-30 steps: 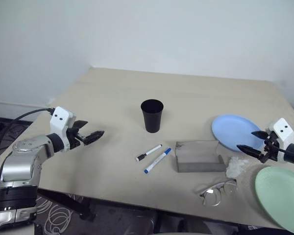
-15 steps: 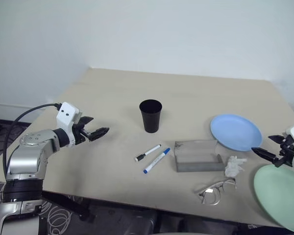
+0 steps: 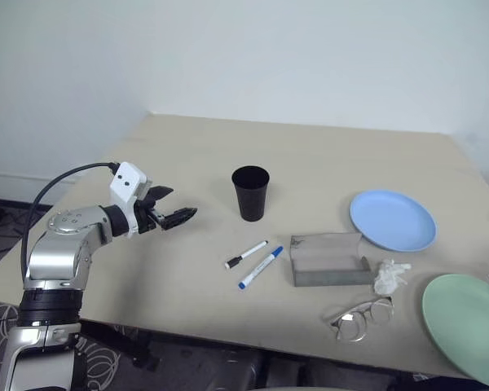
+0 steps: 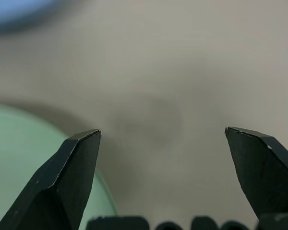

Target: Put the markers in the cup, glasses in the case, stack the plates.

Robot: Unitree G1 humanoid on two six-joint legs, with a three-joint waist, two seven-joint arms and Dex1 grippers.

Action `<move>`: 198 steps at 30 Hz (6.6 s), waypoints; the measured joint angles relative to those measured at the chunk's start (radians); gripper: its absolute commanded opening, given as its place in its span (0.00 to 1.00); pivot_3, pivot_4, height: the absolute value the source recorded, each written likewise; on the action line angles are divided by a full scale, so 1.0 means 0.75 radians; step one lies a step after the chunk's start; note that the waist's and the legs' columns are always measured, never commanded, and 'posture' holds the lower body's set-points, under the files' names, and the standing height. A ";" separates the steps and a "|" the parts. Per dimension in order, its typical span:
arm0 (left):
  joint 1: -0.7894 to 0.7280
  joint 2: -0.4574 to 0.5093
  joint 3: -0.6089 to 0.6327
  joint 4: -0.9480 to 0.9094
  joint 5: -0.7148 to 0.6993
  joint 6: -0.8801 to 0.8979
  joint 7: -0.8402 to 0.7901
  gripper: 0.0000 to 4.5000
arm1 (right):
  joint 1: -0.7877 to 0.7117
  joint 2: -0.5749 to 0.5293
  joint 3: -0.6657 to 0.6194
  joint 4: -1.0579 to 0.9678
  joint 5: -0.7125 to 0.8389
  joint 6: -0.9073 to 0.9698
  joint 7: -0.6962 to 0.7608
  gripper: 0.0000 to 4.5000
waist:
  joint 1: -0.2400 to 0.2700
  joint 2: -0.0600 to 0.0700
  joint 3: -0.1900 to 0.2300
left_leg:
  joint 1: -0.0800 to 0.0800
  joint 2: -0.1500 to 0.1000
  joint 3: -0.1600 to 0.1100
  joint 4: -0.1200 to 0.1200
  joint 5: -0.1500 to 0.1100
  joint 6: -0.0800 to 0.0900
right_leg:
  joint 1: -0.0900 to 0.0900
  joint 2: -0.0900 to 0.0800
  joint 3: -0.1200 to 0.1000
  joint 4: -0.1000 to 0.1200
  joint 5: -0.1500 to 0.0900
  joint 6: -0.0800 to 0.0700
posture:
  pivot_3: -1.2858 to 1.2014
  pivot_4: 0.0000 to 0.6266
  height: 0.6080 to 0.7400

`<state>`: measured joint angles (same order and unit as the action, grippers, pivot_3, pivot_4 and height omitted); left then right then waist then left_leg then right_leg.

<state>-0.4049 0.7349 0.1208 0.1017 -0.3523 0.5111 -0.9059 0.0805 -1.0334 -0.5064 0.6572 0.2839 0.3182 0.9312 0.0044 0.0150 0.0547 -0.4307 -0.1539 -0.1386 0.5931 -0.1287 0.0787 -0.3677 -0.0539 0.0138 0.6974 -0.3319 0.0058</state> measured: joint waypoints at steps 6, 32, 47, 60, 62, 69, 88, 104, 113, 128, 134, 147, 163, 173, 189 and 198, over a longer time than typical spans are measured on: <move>0.003 0.000 0.000 -0.007 0.000 0.000 0.002 0.99 | -0.006 -0.023 -0.031 0.149 0.032 0.063 0.053 1.00 | -0.002 0.001 -0.001 | 0.002 0.001 0.000 0.000 0.000 0.000 | 0.002 0.000 0.000 0.000 0.000 0.000 | 0.52 0.00 0.86; 0.051 -0.063 -0.010 -0.015 0.005 -0.024 0.034 0.99 | 0.074 -0.002 -0.143 -0.018 0.212 0.321 0.210 1.00 | -0.001 0.003 -0.002 | 0.001 0.000 0.004 0.000 0.000 0.001 | 0.003 -0.003 0.000 0.000 -0.001 0.001 | 0.52 0.00 0.86; 0.056 -0.067 -0.024 -0.016 0.004 -0.027 0.049 1.00 | 0.121 0.031 -0.065 -0.227 0.192 0.379 0.173 0.64 | -0.001 0.004 -0.003 | 0.001 0.000 0.013 -0.002 -0.001 0.001 | 0.002 -0.011 -0.001 0.000 -0.002 0.002 | 0.52 0.00 0.86; 0.068 -0.068 -0.024 -0.019 -0.001 -0.027 0.064 1.00 | 0.117 0.035 -0.044 -0.316 0.187 0.423 0.115 0.01 | -0.002 0.004 -0.002 | 0.001 0.000 0.021 -0.002 -0.002 0.003 | 0.000 -0.018 -0.002 0.000 -0.001 0.006 | 0.52 0.00 0.86; 0.068 -0.069 -0.024 -0.019 -0.001 -0.026 0.065 1.00 | 0.100 0.036 -0.044 -0.309 0.188 0.443 0.089 0.01 | -0.001 0.004 -0.002 | 0.001 0.000 0.023 -0.002 -0.002 0.003 | -0.001 -0.020 -0.002 0.000 -0.001 0.006 | 0.52 0.00 0.86; 0.068 -0.073 -0.024 -0.019 -0.001 -0.027 0.071 1.00 | 0.035 0.031 -0.096 -0.233 0.214 0.521 0.067 0.01 | -0.001 0.004 -0.002 | 0.001 0.000 0.025 -0.002 -0.002 0.003 | -0.001 -0.022 -0.002 0.000 0.000 0.008 | 0.52 0.00 0.86; 0.050 -0.075 -0.025 -0.010 0.004 -0.032 0.076 1.00 | -0.405 0.045 -0.173 -0.027 0.262 0.541 -0.083 0.01 | -0.001 0.004 -0.002 | 0.001 0.001 0.025 -0.002 -0.003 0.006 | -0.005 -0.022 -0.003 -0.001 0.002 0.011 | 0.52 0.00 0.86; 0.028 -0.084 -0.022 0.011 0.005 -0.044 0.101 1.00 | -0.917 0.429 0.224 -0.069 0.117 0.603 -0.532 0.01 | 0.008 0.003 -0.003 | 0.001 0.000 0.025 -0.003 -0.002 0.009 | -0.007 -0.021 -0.003 -0.002 0.013 0.015 | 0.52 0.00 0.86; 0.060 -0.070 0.002 -0.026 -0.001 -0.040 0.120 1.00 | -0.985 0.439 0.222 0.115 0.065 0.480 -0.607 0.01 | 0.006 0.003 -0.003 | 0.001 0.001 0.024 -0.003 -0.002 0.009 | -0.009 -0.017 0.001 -0.004 0.016 0.017 | 0.52 0.00 0.86; 0.054 -0.067 0.007 -0.023 0.001 -0.033 0.113 1.00 | -0.925 0.392 0.216 0.102 0.064 0.491 -0.613 0.01 | 0.006 0.004 -0.003 | 0.002 0.000 0.024 -0.003 -0.002 0.009 | -0.009 -0.017 0.002 -0.004 0.019 0.015 | 0.52 0.00 0.86; 0.053 -0.067 0.007 -0.020 0.002 -0.033 0.107 1.00 | -0.893 0.392 0.224 0.001 0.064 0.541 -0.612 0.22 | 0.006 0.004 -0.003 | 0.002 0.001 0.024 -0.003 -0.002 0.009 | -0.009 -0.017 0.002 -0.004 0.019 0.015 | 0.52 0.00 0.86; 0.040 -0.072 0.001 -0.010 0.007 -0.041 0.101 1.00 | -0.585 0.159 0.314 -0.508 0.092 0.630 -0.297 1.00 | 0.007 0.004 -0.003 | 0.001 0.000 0.024 -0.003 -0.002 0.009 | -0.009 -0.019 0.001 -0.004 0.018 0.016 | 0.52 0.00 0.86; 0.019 -0.074 -0.028 0.035 0.012 -0.068 0.087 1.00 | -0.140 0.008 0.357 -1.185 0.266 0.734 0.061 1.00 | 0.007 0.002 -0.002 | -0.001 0.001 0.027 -0.003 -0.003 0.010 | -0.009 -0.024 0.001 -0.005 0.012 0.019 | 0.52 0.00 0.86; 0.019 -0.074 -0.028 0.034 0.013 -0.068 0.088 1.00 | -0.129 0.017 0.535 -1.161 0.200 0.672 0.041 1.00 | 0.007 0.001 -0.002 | -0.001 0.001 0.028 -0.003 -0.003 0.010 | -0.009 -0.025 0.000 -0.006 0.012 0.019 | 0.52 0.00 0.86; 0.044 -0.072 -0.027 0.005 0.002 -0.077 0.060 1.00 | -0.201 0.076 0.698 -1.001 0.046 0.521 0.038 0.80 | 0.007 0.000 -0.002 | -0.001 0.001 0.028 -0.003 -0.003 0.010 | -0.010 -0.025 -0.001 -0.006 0.012 0.019 | 0.52 0.00 0.86; 0.108 0.006 -0.021 -0.124 -0.138 -0.114 -0.246 1.00 | -0.256 0.107 0.715 -0.919 -0.002 0.472 0.028 0.09 | 0.007 0.000 -0.002 | -0.001 0.001 0.028 -0.003 -0.003 0.010 | -0.010 -0.024 -0.001 -0.006 0.012 0.019 | 0.52 0.00 0.86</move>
<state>-0.3236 0.7396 0.1054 0.0086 -0.4557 0.4255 -1.0906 -0.1113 -0.9530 0.0302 -0.0317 0.2825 0.6723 0.9521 0.0096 0.0153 0.0535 -0.4313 -0.1535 -0.1177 0.5907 -0.1310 0.0864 -0.3750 -0.0722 0.0131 0.6933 -0.3229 0.0199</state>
